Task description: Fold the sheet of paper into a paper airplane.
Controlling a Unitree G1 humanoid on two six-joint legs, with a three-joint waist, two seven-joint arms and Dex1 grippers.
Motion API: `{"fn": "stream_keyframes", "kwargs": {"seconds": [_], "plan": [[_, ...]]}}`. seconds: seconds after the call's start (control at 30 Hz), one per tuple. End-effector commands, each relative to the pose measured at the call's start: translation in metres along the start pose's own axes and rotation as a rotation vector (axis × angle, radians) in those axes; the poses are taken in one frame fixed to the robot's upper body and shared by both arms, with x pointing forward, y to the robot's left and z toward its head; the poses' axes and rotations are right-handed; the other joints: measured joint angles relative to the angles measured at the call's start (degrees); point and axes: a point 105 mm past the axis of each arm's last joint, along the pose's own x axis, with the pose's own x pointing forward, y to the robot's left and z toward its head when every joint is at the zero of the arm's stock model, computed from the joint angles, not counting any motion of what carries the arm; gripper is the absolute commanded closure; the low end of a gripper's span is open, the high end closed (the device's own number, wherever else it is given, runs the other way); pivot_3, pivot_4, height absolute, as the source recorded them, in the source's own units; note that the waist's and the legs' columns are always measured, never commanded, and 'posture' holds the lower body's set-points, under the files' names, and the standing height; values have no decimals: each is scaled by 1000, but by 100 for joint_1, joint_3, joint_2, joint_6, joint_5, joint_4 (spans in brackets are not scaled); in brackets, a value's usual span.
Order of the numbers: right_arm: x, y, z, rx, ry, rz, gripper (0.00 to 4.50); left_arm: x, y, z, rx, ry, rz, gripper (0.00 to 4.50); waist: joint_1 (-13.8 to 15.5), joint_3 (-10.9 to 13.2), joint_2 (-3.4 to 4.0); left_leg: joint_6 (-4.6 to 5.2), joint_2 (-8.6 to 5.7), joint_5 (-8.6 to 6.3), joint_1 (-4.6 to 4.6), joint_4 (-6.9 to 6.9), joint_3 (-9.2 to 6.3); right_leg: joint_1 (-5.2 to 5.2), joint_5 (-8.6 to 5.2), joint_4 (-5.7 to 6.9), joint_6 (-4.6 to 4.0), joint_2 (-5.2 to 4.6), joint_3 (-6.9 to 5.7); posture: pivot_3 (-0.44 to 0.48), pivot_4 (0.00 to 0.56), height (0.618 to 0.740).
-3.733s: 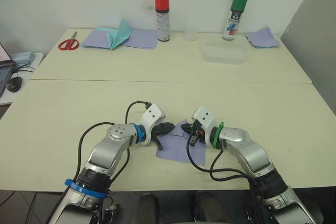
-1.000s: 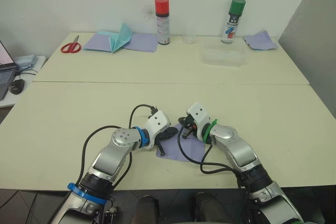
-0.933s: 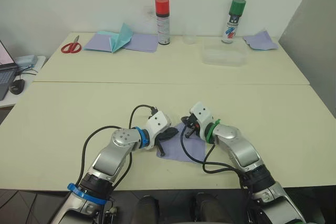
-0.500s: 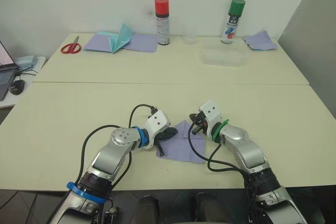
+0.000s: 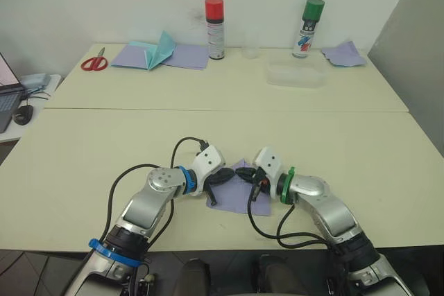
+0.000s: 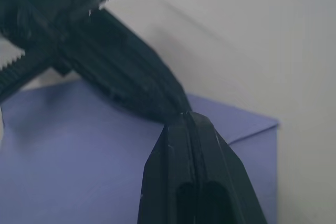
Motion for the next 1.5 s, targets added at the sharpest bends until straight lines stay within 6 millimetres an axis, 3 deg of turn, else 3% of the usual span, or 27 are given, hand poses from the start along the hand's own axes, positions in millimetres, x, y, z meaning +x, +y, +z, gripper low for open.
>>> {"fn": "stream_keyframes", "kwargs": {"seconds": [0.03,0.2,0.43,0.67,0.77,0.83,1.03,1.5], "plan": [[-4,-3,-12,-40,82,3,4500,0,-3,-24,-27,95,-2,4479,0,-2,-1,0,-1,0,3,0,0,1,0,-1,0,-1,0,0,150,740],[-9,-8,-18,-34,100,-11,4500,2,-3,-23,-18,94,-5,4479,1,-4,-2,0,-1,0,4,0,0,3,0,-3,1,-4,-1,0,150,740],[-18,-7,3,3,-43,-8,4500,7,-4,-21,-7,85,-17,4479,22,-3,-3,0,-1,0,3,0,-1,5,-2,-4,-2,-8,-1,0,150,740],[-50,-17,28,79,-156,-36,4500,11,-6,-19,-2,78,-27,4479,20,1,1,0,-1,0,-2,0,-2,1,8,-8,15,-11,1,0,150,740],[-71,-29,23,64,-95,-66,4500,12,-6,-20,1,79,-31,4479,31,2,2,0,-2,0,-2,0,-1,3,6,-13,12,-12,-3,0,150,740],[-85,-38,9,57,-11,-93,4500,12,-7,-22,2,83,-34,4479,36,2,2,0,-4,0,-2,0,-1,5,-1,-20,1,-15,-2,0,150,740],[-103,-42,-26,73,152,-87,4500,12,-9,-24,3,88,-39,4479,22,3,1,0,-5,0,-3,-1,-1,4,-2,-25,-1,-18,0,0,150,740],[-79,-22,-31,74,174,39,4500,12,-8,-24,-13,92,-48,4479,14,3,0,0,-5,0,0,-1,-2,5,-1,-27,0,-10,-2,0,150,740]]}}
